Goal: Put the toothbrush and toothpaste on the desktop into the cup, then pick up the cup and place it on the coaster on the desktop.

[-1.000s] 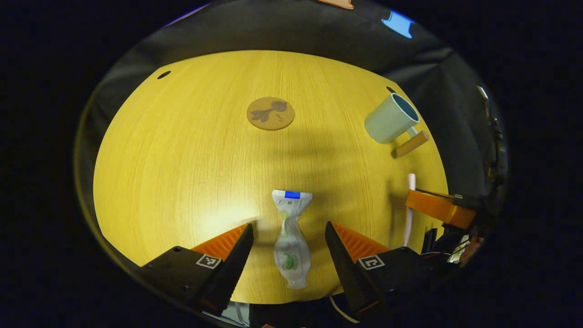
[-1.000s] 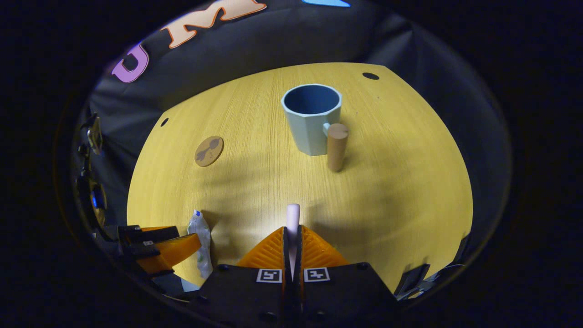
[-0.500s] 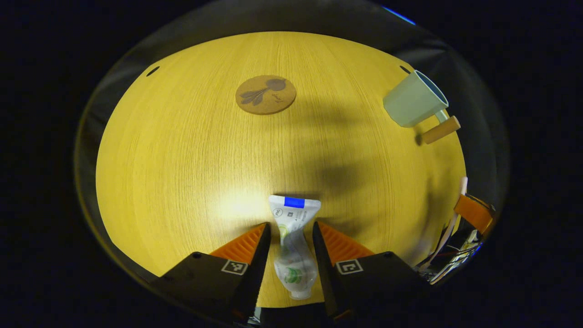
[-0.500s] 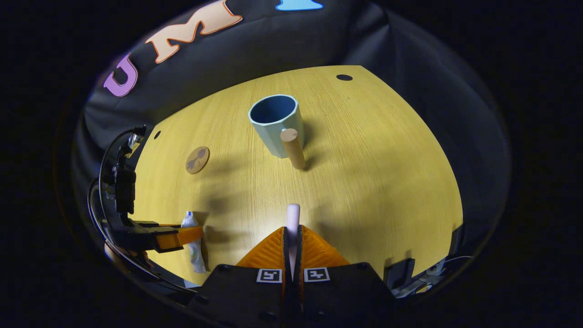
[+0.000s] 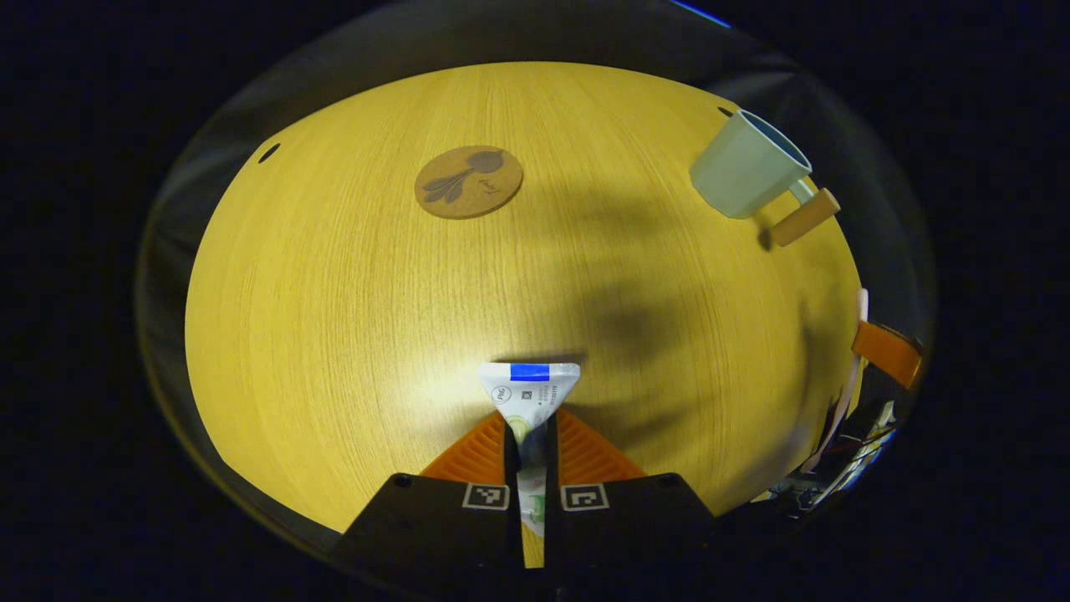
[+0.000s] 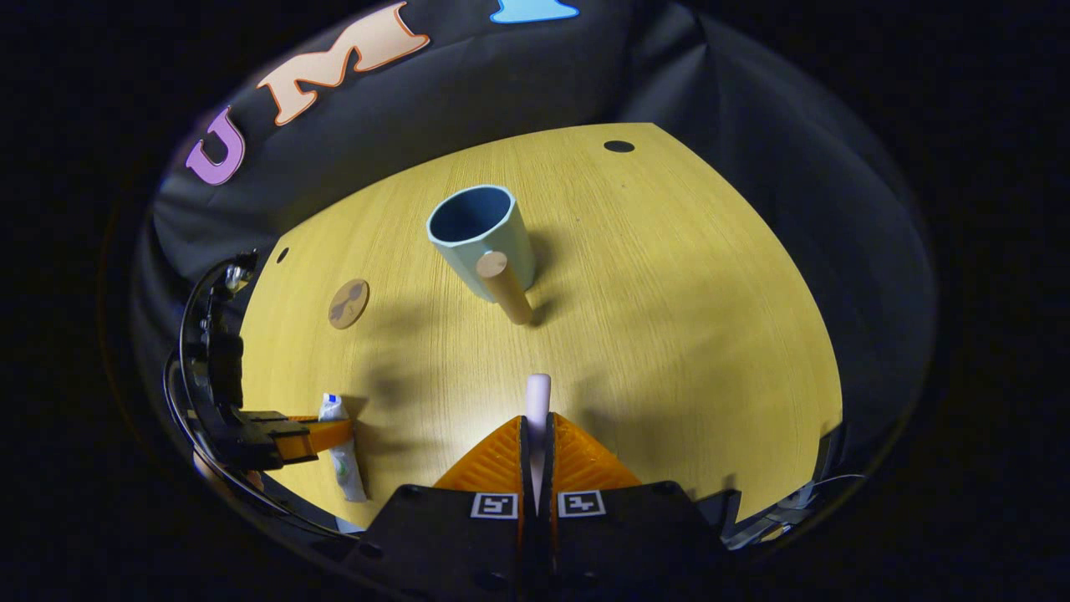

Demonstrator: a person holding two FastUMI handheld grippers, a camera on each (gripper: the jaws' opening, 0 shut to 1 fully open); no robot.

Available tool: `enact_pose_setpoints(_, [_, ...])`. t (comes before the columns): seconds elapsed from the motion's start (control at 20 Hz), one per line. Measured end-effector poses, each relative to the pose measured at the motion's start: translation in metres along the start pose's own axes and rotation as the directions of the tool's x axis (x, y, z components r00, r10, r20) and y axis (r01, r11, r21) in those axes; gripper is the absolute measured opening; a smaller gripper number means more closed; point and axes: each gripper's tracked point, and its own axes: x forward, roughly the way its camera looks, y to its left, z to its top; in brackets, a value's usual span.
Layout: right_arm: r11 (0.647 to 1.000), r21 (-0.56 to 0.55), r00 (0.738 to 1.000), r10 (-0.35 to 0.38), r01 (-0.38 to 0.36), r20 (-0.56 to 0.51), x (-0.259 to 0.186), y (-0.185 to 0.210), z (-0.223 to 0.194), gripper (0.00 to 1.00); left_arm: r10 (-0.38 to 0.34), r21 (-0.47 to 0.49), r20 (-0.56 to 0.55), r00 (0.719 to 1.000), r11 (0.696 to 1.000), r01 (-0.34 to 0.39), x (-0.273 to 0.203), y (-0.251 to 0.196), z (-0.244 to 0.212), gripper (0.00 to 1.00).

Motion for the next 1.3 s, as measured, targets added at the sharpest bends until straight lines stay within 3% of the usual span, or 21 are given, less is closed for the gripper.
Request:
enact_pose_setpoints(0.1, [1.0, -0.002, 0.999, 0.01, -0.01, 0.032, -0.001, -0.001, 0.007, 0.0, -0.027, -0.027, 0.055, 0.998, 0.999, 0.029, -0.005, -0.003, 0.007, 0.04])
enact_pose_setpoints(0.25, [1.0, 0.005, 0.995, 0.013, -0.013, 0.096, -0.011, -0.005, 0.024, 0.03, -0.047, -0.072, 0.201, 0.978, 0.995, 0.063, -0.025, -0.006, 0.034, 0.02])
enact_pose_setpoints(0.4, [1.0, 0.002, 0.985, 0.026, -0.027, 0.17, -0.021, -0.005, 0.045, 0.03, -0.078, -0.058, 0.331, 0.941, 0.993, 0.103, -0.054, -0.012, 0.064, 0.02])
enact_pose_setpoints(0.5, [1.0, -0.027, 0.977, 0.017, -0.012, 0.213, -0.027, -0.007, 0.061, 0.03, -0.103, -0.013, 0.413, 0.905, 0.993, 0.12, -0.07, -0.019, 0.089, 0.02])
enact_pose_setpoints(0.6, [0.998, -0.03, 0.963, 0.054, -0.047, 0.265, -0.036, 0.004, 0.081, 0.03, -0.13, 0.041, 0.478, 0.869, 0.991, 0.126, -0.086, -0.025, 0.107, 0.02])
enact_pose_setpoints(0.9, [0.993, -0.03, 0.888, 0.117, -0.116, 0.445, -0.069, 0.026, 0.159, 0.03, -0.267, 0.171, 0.597, 0.757, 0.964, 0.205, -0.113, -0.07, 0.161, 0.02])
enact_pose_setpoints(1.15, [0.979, -0.06, 0.784, 0.192, -0.195, 0.591, -0.078, 0.043, 0.224, 0.03, -0.326, 0.266, 0.685, 0.652, 0.945, 0.193, -0.135, -0.083, 0.21, 0.01])
enact_pose_setpoints(1.3, [0.981, -0.078, 0.76, 0.186, -0.176, 0.623, -0.054, 0.048, 0.249, 0.03, -0.344, 0.288, 0.715, 0.608, 0.938, 0.193, -0.137, -0.091, 0.236, 0.01])
